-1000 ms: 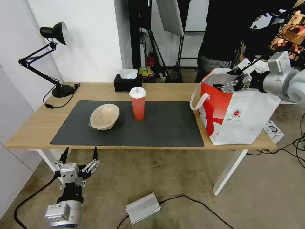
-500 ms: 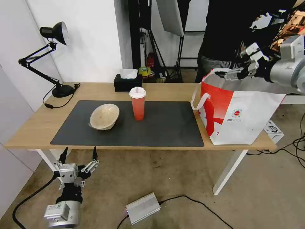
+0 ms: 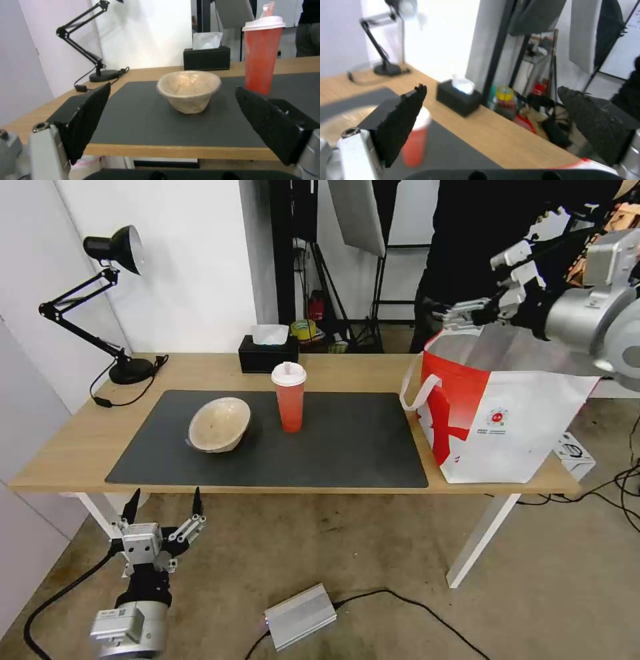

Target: Pick up the trash from the table and place it into the takeout bag.

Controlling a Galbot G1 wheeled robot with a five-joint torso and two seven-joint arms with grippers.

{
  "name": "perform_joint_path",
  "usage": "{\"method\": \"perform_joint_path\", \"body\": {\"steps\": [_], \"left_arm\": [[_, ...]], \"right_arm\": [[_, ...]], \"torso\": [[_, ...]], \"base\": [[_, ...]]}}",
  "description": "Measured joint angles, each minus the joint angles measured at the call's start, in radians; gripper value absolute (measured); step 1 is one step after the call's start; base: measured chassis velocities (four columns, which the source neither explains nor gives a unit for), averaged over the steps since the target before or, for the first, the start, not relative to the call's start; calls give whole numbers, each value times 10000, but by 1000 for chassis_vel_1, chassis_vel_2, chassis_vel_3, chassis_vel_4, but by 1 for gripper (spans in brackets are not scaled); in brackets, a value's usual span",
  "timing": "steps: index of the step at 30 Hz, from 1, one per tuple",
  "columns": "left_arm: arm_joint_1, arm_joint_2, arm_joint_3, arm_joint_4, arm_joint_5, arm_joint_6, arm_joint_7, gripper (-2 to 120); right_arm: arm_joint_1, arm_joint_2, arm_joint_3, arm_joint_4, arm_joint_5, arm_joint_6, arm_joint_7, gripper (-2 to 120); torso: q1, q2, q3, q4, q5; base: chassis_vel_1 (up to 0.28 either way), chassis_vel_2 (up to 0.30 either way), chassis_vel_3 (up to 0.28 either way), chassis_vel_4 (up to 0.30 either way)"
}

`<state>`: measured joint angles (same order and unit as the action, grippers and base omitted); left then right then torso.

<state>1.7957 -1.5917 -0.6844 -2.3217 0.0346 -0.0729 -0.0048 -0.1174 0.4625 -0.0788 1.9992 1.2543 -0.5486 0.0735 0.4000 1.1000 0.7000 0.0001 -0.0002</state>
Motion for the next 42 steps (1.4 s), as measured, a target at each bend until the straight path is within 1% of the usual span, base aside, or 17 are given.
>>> {"method": "perform_joint_path", "body": {"steps": [3,4,7,9,11,13,14,16,18,19,21,24,25,29,30,34,42], "left_arm": [[-7,-3,0,22,8,0,-1,100],[-7,-3,0,22,8,0,-1,100],[-12,-6,-5,59,27,5,-3,100],[-16,-5,-5,68,35,6,-3,100],[-23,-8,-3,89,52,8,-5,100],[-32,-8,8,110,65,10,-5,100],[-32,-8,8,110,65,10,-5,100],[-35,-9,9,122,71,11,-5,100],[-43,-12,8,139,76,13,-7,100],[-43,-12,8,139,76,13,-7,100],[-52,-12,3,145,79,15,-8,100],[-50,-14,-19,146,81,15,-9,100],[-50,-14,-19,146,81,15,-9,100],[-40,-10,-66,123,79,15,-10,100],[-40,-10,-66,123,79,15,-10,100],[4,2,-96,99,79,5,0,100],[55,82,-190,99,91,-156,212,100]], "right_arm": [[-655,221,441,569,312,312,783,100],[-655,221,441,569,312,312,783,100],[-1660,350,1119,1086,350,570,1351,100],[-2050,360,1404,1242,343,621,1437,100],[-2916,363,2131,1600,197,689,1547,100],[-3971,361,2814,2080,-334,854,1724,100],[-3971,361,2814,2080,-334,854,1724,100],[-4659,372,3157,2363,-849,1005,1828,100],[-6121,510,3864,2866,-1884,1318,2023,100],[-6121,510,3864,2866,-1884,1318,2023,100],[-7517,784,4851,3301,-2706,1526,2146,100],[-8845,1281,5803,3738,-3745,1701,2238,100],[-8845,1281,5803,3738,-3745,1701,2238,100],[-10199,1995,6488,4300,-4896,1774,2328,100],[-10199,1995,6488,4300,-4896,1774,2328,100],[-11227,2654,6678,4775,-5606,1791,2424,100],[-12297,3508,6736,5000,-6742,1853,2495,100]], "torso": [[0,-1,0,-1,0],[0,-1,0,-1,0],[0,0,0,0,1],[0,0,0,1,1],[0,0,0,-1,1],[0,0,-1,-2,1],[0,0,-1,-2,1],[0,0,0,-2,2],[0,0,0,0,1],[0,0,0,0,1],[0,0,-1,-2,3],[-1,0,-1,-3,3],[-1,0,-1,-3,3],[0,0,0,-2,3],[0,0,0,-2,3],[-1,0,0,-1,1],[-1,1,0,-2,1]], "base": [[0,0,0,0],[0,0,0,0],[0,0,0,0],[0,0,0,0],[0,0,0,0],[0,0,0,0],[0,0,0,0],[0,0,0,0],[0,0,0,0],[0,0,0,0],[0,0,0,0],[0,0,0,0],[0,0,0,0],[0,0,0,0],[0,0,0,0],[0,0,0,0],[0,0,0,0]]}}
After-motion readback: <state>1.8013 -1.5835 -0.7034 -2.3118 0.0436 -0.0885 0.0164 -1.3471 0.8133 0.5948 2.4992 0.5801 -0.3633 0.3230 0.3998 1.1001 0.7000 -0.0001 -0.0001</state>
